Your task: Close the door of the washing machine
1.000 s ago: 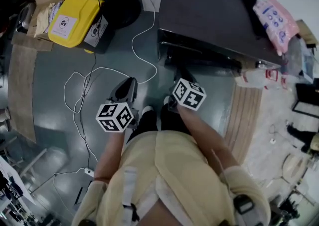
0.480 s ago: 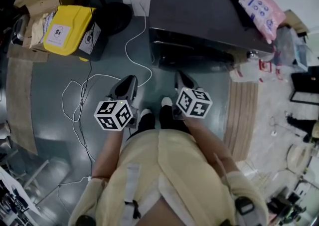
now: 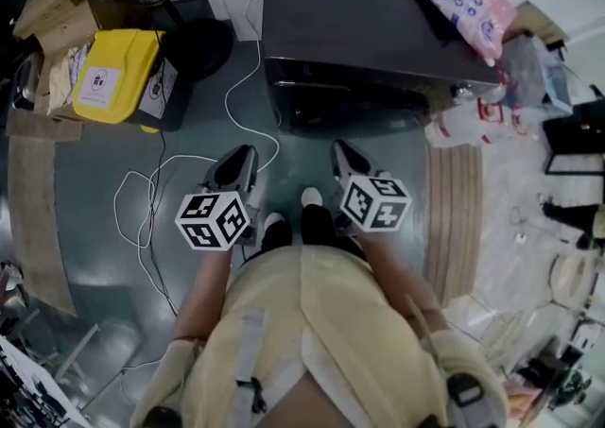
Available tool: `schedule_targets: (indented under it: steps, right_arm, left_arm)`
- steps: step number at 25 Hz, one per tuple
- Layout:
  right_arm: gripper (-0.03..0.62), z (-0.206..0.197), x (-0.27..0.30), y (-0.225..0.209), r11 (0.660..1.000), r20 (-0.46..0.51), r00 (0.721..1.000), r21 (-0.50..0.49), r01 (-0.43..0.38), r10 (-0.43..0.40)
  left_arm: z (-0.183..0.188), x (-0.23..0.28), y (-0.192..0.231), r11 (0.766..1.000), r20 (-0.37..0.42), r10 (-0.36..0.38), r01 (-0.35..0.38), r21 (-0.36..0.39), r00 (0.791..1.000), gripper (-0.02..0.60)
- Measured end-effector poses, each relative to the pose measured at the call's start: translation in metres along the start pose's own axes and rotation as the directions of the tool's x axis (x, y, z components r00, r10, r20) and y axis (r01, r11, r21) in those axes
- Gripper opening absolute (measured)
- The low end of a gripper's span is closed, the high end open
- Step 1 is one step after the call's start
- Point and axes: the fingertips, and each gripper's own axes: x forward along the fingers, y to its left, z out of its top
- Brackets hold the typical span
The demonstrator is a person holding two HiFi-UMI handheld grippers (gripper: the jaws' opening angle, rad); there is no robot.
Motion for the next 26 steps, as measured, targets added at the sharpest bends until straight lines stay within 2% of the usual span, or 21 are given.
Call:
schedule_targets:
  steps: [14, 26]
  right_arm:
    - [0.005, 0.015, -0.014, -0.002, 0.996, 0.048, 0.999, -0.090, 0.018, -0.013]
    - [0.005, 0.033, -0.017, -0.002, 0.986, 0.092, 0.995, -0.165, -0.018, 0.033]
  left_arm:
    - [0.002, 0.002, -0.015, 0.999, -0.007, -0.034, 0.034, 0.015, 0.999, 0.043]
    - [0.007, 0.011, -0.028, 0.997, -0.018, -0.065, 0.066, 0.045, 0.998, 0.043]
